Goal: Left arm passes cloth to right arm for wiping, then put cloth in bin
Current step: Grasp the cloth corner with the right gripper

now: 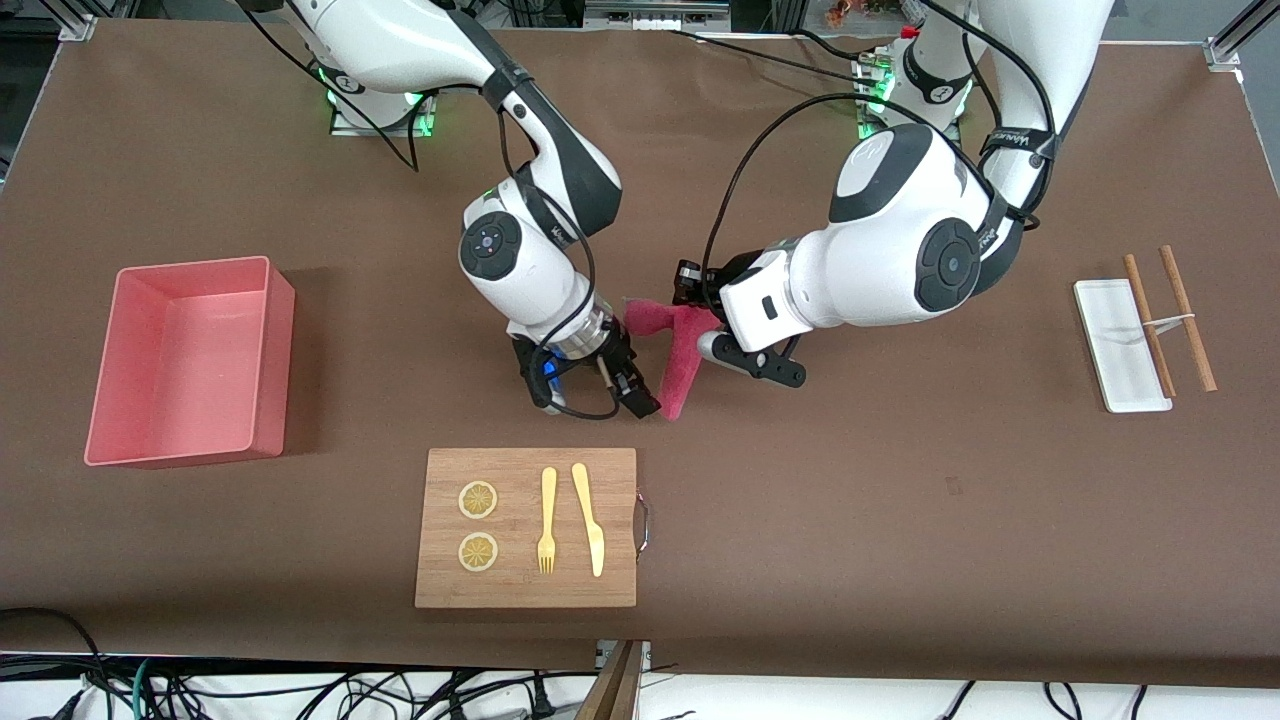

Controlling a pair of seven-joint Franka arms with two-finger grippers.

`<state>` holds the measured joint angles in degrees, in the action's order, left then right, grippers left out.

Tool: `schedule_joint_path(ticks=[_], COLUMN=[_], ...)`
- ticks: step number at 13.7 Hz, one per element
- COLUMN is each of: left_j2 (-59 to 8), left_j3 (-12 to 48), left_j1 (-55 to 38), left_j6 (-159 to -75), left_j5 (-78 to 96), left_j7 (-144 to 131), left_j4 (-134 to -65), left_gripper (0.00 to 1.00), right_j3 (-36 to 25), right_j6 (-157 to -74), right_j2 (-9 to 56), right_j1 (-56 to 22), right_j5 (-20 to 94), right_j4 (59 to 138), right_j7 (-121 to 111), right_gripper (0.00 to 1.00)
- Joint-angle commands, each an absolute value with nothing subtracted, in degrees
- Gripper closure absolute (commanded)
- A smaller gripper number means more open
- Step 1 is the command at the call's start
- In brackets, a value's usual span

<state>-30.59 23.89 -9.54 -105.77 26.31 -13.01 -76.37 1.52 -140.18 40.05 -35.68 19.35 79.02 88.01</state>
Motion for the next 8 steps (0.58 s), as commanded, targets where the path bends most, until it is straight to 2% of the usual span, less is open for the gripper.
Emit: schedule_joint_path(ticks=[1,5,8], left_j2=[-30.7,-30.5,-30.5], left_j3=[23.7,24.0,24.0], left_j1=[-8.6,-8.4,-6.4], left_j6=[-105.1,-105.0,-105.4], left_j5=[27.4,31.0,35.9], left_j7=[-13.5,-20.9,-27.9], left_j4=[-75.1,-75.0,-74.9], left_gripper=[1.0,1.0,1.0], right_j3=[1.5,1.9,2.3], right_j6=[-140.0,-141.2,-137.7], right_j2=[40.1,41.0,39.9], right_j1=[-34.1,-32.6,-33.0], right_j5=[20.1,20.2,21.4], right_j4=[76.6,74.8,74.9], right_j7=[87.3,86.2,86.7], right_gripper=[0.0,0.0,0.0])
